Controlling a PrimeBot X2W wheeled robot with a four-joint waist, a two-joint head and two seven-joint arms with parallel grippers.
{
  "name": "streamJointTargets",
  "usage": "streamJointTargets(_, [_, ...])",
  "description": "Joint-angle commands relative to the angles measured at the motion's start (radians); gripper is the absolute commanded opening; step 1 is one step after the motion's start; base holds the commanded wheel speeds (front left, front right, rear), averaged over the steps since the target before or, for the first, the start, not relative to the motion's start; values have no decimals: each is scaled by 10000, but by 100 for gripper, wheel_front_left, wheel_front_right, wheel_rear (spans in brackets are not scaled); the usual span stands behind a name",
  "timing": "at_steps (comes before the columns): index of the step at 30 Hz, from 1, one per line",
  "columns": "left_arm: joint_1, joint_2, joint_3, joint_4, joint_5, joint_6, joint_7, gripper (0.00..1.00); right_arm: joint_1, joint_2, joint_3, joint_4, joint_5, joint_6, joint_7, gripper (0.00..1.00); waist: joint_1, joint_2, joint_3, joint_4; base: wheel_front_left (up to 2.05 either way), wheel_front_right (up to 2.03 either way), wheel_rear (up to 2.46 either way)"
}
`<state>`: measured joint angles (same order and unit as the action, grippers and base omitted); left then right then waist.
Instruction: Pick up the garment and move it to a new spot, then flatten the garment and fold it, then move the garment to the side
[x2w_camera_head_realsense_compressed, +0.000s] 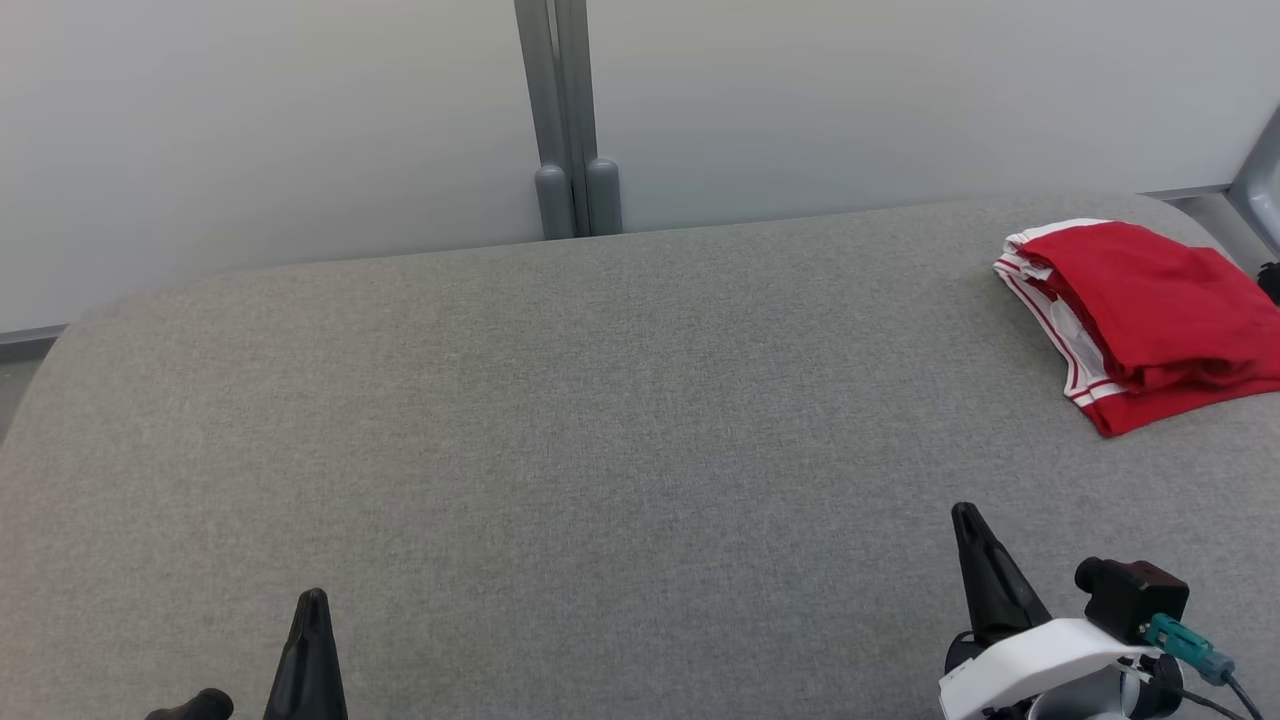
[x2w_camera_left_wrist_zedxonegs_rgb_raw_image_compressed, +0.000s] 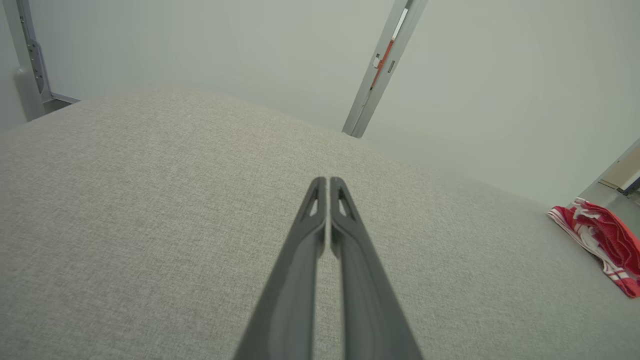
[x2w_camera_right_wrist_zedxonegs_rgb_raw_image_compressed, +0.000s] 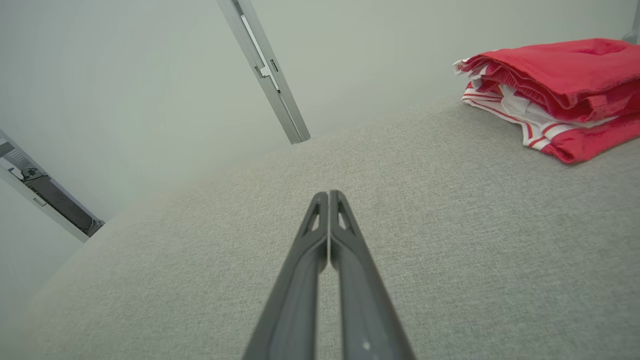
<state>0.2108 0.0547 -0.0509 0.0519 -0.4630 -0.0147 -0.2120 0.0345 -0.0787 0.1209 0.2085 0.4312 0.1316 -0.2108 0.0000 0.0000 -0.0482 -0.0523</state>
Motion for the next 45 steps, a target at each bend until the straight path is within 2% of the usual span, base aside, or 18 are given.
streamJointTargets(1, [-361, 116, 67, -45, -510, -74, 66, 0, -317, -60, -84, -109, 487, -2, 110, 0, 0, 0, 7, 8, 0, 0, 0])
streamJointTargets(19, [-1088, 242, 239, 470, -3364, -354, 673, 0, -605, -103, -472, -11, 3373, -5, 737, 0, 0, 0, 89, 92, 0, 0, 0])
streamJointTargets(45, [-1885, 313, 546, 970, -6558, -667, 1454, 0, -929, -89, -1001, 109, 6644, -7, 1531, 0, 0, 0, 208, 213, 0, 0, 0])
